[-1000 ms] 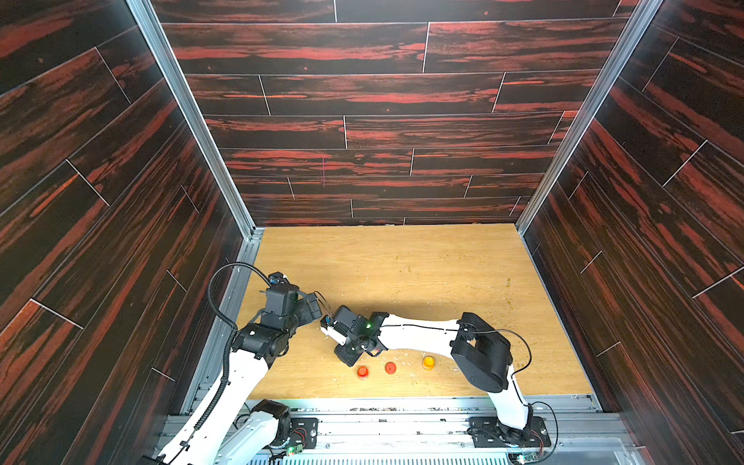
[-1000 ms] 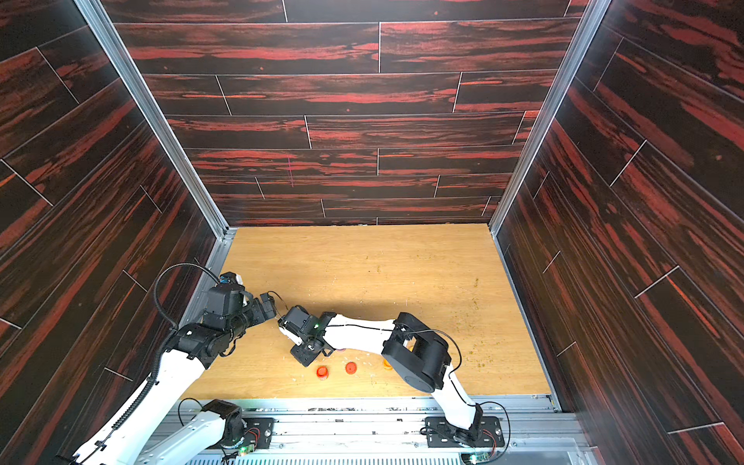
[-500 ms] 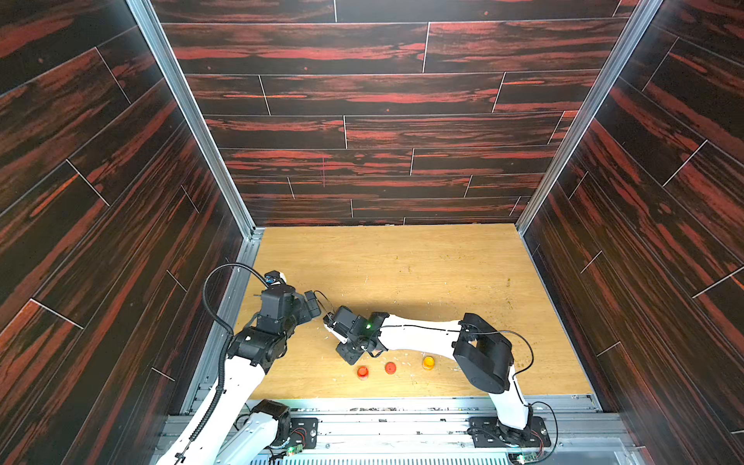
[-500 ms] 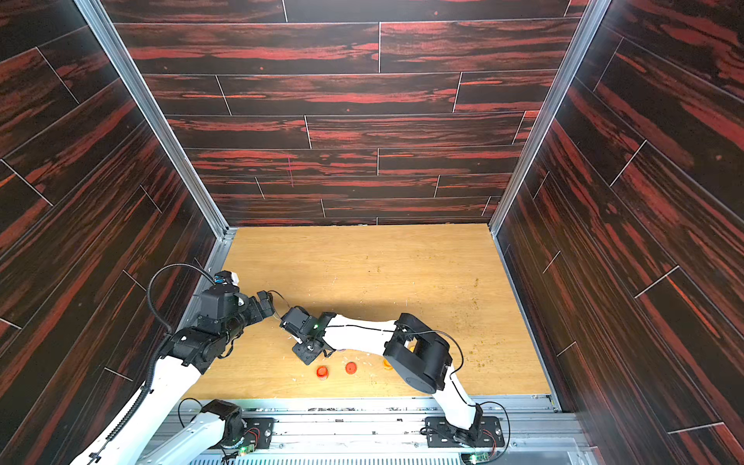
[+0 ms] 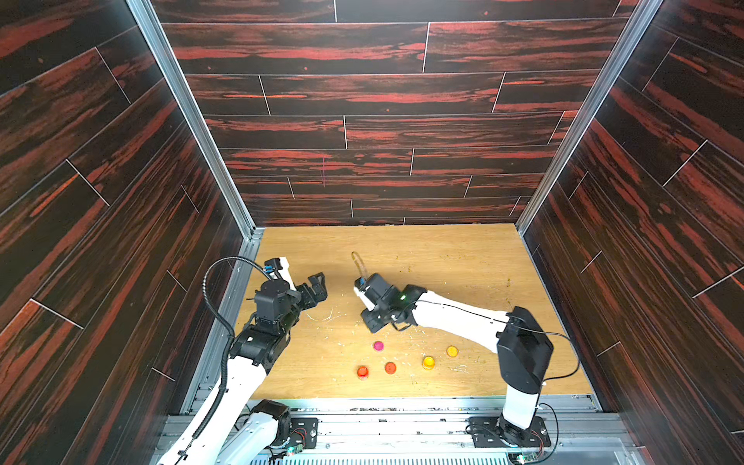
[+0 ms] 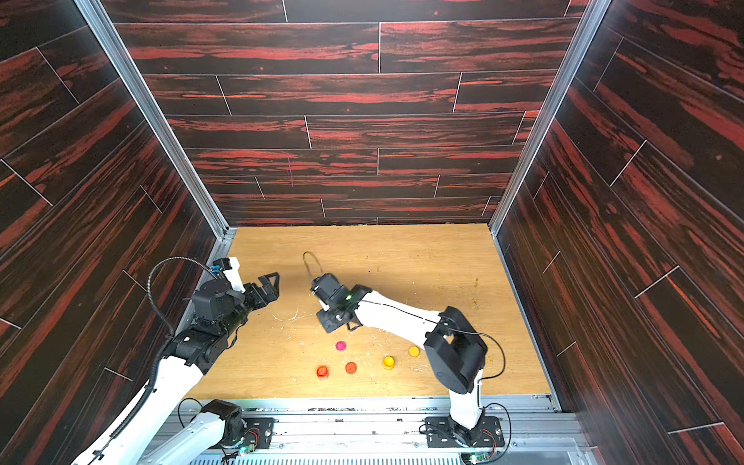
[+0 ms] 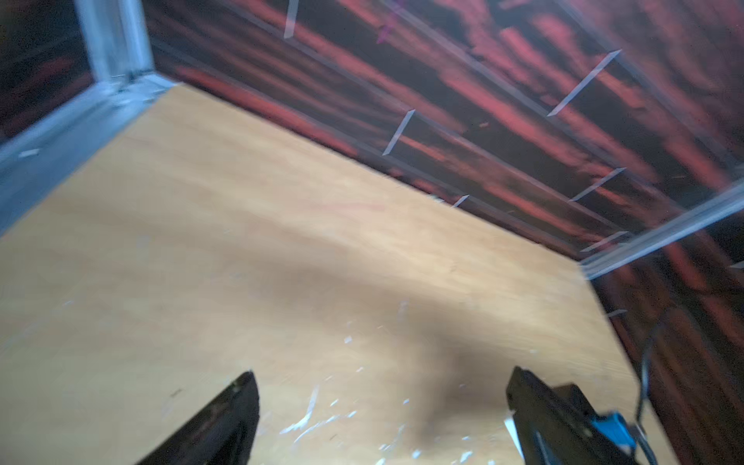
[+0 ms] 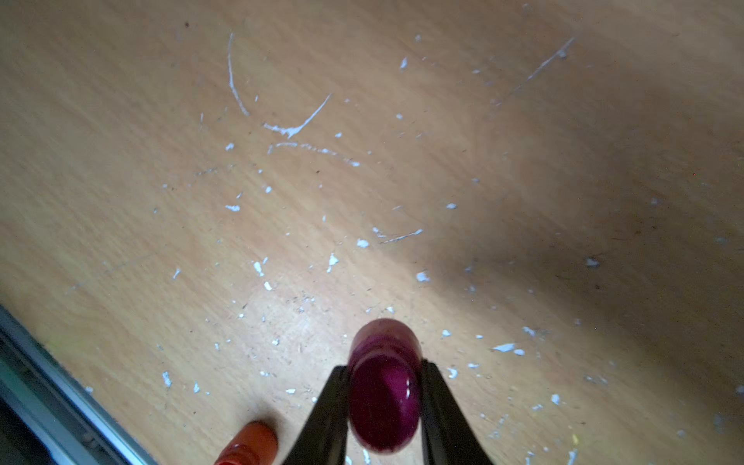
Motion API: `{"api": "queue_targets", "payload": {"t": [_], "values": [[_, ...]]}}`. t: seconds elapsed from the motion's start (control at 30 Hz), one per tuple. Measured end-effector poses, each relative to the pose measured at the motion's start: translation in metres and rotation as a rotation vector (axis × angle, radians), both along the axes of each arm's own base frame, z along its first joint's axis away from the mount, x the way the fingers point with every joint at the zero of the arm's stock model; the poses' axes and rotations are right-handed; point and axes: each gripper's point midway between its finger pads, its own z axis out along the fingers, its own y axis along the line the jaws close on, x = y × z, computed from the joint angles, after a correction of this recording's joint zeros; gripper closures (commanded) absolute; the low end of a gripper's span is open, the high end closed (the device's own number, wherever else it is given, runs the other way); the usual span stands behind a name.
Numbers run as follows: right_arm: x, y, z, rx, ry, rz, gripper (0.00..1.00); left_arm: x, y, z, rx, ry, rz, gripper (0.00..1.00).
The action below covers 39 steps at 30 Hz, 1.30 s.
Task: Close the paint jar lid
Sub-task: Pick up the paint jar from the center of the board.
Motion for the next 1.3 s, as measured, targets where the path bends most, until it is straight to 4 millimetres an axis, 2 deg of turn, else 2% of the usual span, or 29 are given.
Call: {"api": "queue_targets", "payload": {"t": [0.17,0.37,0.47,0.57,0.63,0.73,1.0,1.07,1.3], "values": [[0.025,-0.030,0.019,0.031,0.020,-0.068,0.70,0.019,-0.037,0.011,-0.064,-0.120,-0.181,0.00],[0.046,-0.047,0.036,0.072,0.056,-0.099,0.70,0.027,-0.068,0.019,-0.052,-0.293,-0.358,0.00],[0.055,-0.052,0.053,0.099,0.059,-0.104,0.70,0.024,-0.073,0.005,-0.028,-0.378,-0.401,0.00],[0.065,-0.052,0.076,0.133,0.044,-0.102,0.70,0.024,-0.079,-0.018,0.010,-0.385,-0.444,0.00],[0.069,-0.049,0.089,0.158,0.036,-0.092,0.70,0.026,-0.085,-0.024,0.032,-0.399,-0.471,0.00],[0.070,-0.044,0.101,0.182,0.048,-0.072,0.70,0.023,-0.094,-0.025,0.069,-0.454,-0.503,0.00],[0.064,-0.029,0.109,0.215,0.119,-0.023,0.70,0.002,-0.134,-0.037,0.202,-0.531,-0.635,0.06],[0.061,-0.027,0.111,0.226,0.135,-0.012,0.70,-0.002,-0.139,-0.041,0.230,-0.540,-0.646,0.09],[0.049,-0.022,0.113,0.261,0.195,0.012,0.71,-0.007,-0.144,-0.052,0.289,-0.537,-0.660,0.09]]}}
